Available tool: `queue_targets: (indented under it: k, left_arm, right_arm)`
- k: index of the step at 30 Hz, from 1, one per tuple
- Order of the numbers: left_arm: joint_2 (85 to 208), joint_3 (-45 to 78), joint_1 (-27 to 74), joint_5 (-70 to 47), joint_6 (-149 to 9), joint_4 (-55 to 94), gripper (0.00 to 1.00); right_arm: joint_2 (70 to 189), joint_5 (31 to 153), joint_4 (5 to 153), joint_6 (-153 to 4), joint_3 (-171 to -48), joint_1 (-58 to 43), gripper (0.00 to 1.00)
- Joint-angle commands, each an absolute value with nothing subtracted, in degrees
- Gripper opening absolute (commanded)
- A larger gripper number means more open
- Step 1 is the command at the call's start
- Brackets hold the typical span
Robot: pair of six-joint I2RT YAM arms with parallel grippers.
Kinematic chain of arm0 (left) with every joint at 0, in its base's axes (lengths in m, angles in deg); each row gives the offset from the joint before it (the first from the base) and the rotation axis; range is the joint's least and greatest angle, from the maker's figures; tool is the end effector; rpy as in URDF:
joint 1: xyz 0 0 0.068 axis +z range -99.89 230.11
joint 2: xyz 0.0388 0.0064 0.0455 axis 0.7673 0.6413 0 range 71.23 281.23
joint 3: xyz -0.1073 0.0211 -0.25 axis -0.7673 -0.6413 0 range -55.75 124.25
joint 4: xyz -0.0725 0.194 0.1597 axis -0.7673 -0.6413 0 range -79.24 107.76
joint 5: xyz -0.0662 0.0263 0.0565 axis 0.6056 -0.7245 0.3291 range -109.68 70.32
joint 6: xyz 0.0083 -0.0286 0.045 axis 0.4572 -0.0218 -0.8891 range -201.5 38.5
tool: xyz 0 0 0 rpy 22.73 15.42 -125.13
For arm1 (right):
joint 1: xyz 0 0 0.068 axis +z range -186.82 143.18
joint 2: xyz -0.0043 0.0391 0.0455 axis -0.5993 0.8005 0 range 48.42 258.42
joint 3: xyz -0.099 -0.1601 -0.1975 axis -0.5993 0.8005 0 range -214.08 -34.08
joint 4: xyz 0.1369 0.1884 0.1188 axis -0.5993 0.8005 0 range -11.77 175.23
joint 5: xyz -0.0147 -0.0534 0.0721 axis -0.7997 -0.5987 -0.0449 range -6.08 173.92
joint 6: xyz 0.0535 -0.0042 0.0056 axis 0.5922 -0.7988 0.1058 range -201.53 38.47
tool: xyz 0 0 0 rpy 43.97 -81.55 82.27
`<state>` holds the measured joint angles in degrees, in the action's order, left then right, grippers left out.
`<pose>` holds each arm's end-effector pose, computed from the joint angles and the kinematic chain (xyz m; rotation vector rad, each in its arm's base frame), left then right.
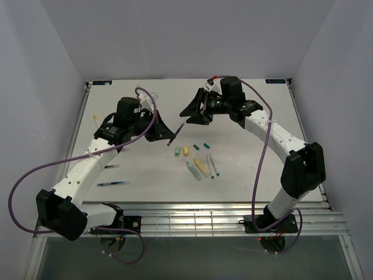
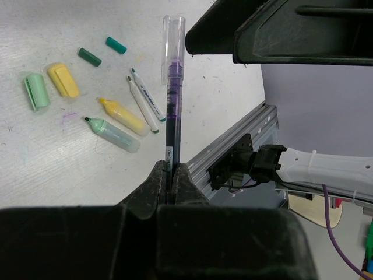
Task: Open the pen caps
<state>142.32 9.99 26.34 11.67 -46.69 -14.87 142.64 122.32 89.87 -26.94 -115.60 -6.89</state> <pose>0.2362 -0.1243 0.3359 0.0945 2.3768 -1.1393 0.3222 0.2109 0.3394 -0.0134 2.2820 1.5398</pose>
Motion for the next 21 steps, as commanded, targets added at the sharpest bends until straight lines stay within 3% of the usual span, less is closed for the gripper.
queue_targets:
  k: [1, 21]
  left_arm:
    - [141.9, 12.8, 26.2, 12.9, -48.4, -14.5, 0.00]
    - [140.8, 13.6, 26.2, 11.3, -49.0, -15.5, 0.00]
  right_arm:
    - [144.4, 124.1, 86.5, -25.5, -116.1, -6.0, 0.61]
    - [147.2, 124.0, 85.3, -24.8, -116.2, -4.7, 0.55]
